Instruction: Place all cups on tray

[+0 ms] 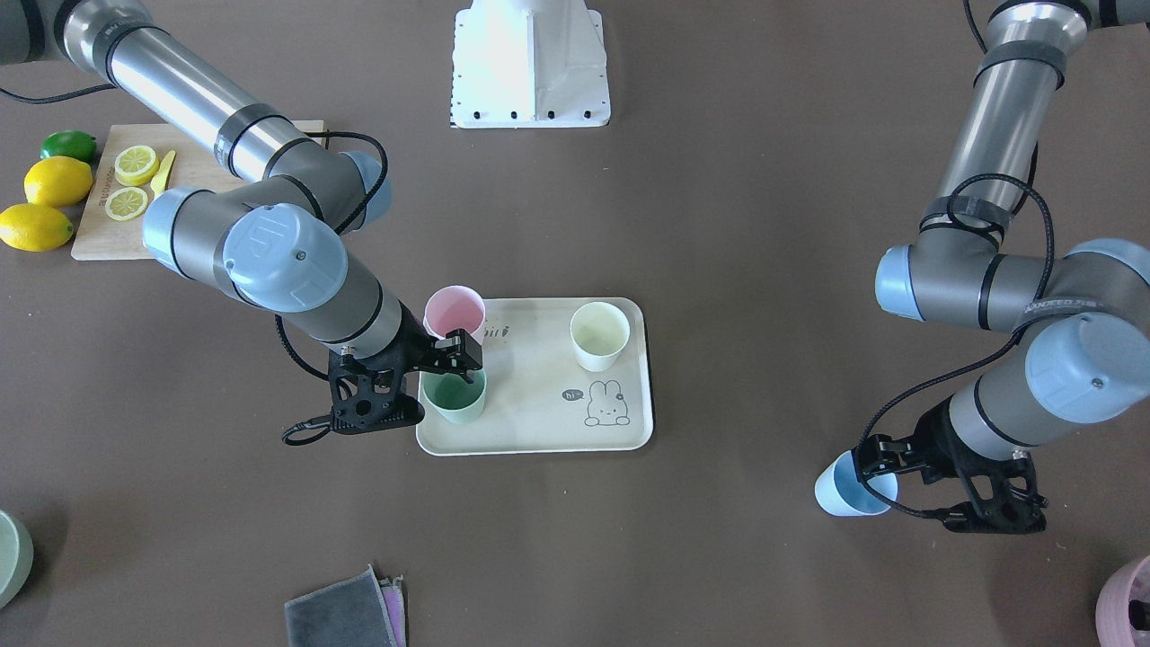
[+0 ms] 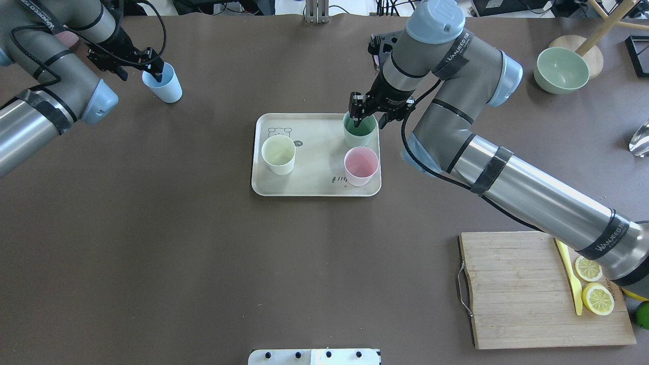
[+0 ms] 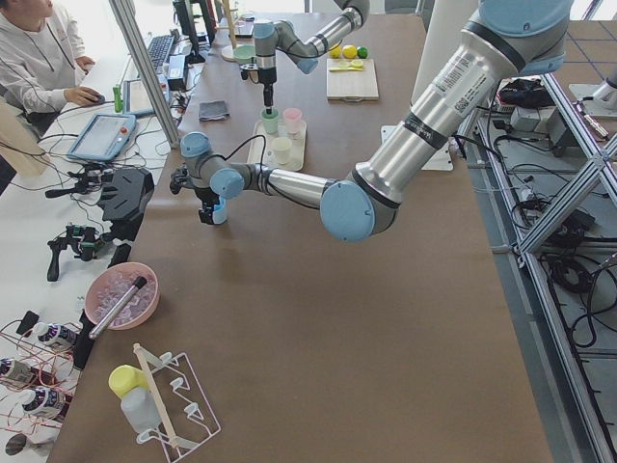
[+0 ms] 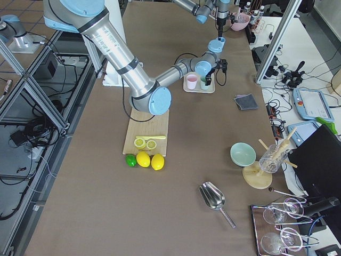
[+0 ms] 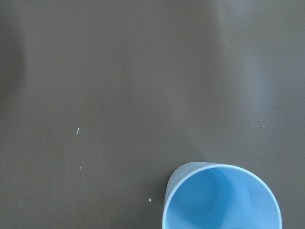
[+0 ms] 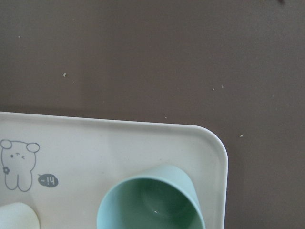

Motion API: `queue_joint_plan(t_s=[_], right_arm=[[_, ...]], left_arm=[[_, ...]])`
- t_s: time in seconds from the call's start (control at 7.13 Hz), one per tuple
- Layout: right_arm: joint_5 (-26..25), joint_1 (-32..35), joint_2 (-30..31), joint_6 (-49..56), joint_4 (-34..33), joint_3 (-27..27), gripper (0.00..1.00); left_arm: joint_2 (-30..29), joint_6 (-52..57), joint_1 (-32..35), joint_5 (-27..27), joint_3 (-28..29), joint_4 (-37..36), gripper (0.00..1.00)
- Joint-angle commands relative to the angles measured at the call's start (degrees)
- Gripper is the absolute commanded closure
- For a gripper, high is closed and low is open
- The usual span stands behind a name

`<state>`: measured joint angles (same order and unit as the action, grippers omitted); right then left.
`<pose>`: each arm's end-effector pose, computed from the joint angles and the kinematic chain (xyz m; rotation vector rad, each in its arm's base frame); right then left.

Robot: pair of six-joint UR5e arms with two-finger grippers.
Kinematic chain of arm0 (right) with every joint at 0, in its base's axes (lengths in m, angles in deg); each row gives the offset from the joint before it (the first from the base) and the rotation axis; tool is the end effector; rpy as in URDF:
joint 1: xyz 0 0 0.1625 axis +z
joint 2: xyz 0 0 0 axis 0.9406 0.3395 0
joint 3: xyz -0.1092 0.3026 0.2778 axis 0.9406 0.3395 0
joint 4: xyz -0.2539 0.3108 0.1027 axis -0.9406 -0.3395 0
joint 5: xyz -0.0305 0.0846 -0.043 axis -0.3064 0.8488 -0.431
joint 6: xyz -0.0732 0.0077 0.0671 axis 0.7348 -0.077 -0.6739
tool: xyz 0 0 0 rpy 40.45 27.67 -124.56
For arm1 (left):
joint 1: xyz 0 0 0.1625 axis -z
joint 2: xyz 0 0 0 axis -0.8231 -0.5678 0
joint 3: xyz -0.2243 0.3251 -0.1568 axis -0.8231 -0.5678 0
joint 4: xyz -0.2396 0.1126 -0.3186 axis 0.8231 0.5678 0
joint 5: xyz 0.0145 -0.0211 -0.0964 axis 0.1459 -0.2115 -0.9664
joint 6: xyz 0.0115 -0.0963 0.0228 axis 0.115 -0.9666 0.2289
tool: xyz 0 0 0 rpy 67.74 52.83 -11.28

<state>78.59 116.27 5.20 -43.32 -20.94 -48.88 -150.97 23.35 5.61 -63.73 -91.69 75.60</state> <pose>-0.4778 -0.6028 0.2597 0.0359 -1.0091 -0.0351 0.3157 -0.7220 0.4462 0.1217 0.8285 0.0307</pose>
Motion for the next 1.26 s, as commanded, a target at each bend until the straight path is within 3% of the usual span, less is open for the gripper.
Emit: queue_joint_plan(t_s=[0.0, 0.28, 0.56, 0.84, 1.12], right_arm=[[4.53, 4.92, 2.92, 1.02, -0.61, -3.34, 0.00], [10.35, 10.90, 5.56, 3.03, -0.70, -4.32, 0.00], [13.09, 16.70, 11.35, 10.48, -0.78, -5.81, 0.00], [12.84, 21.01, 17.51, 18.74, -0.70, -6.96, 0.00], [12.75, 22.79, 20.51, 22.99, -0.78, -6.96, 0.00]], left_arm=[[-0.41, -0.29, -0.19, -1.41, 0.84, 0.80, 1.00], [-2.51, -1.77, -0.19, -3.54, -1.60, 0.19, 1.00], [-8.46, -15.59, -4.20, -3.28, -7.65, -2.70, 1.00], [-11.57, -22.50, -11.93, 1.79, -9.86, -2.89, 1.00], [-11.31, -22.44, -17.05, 6.12, -9.70, -2.89, 1.00]])
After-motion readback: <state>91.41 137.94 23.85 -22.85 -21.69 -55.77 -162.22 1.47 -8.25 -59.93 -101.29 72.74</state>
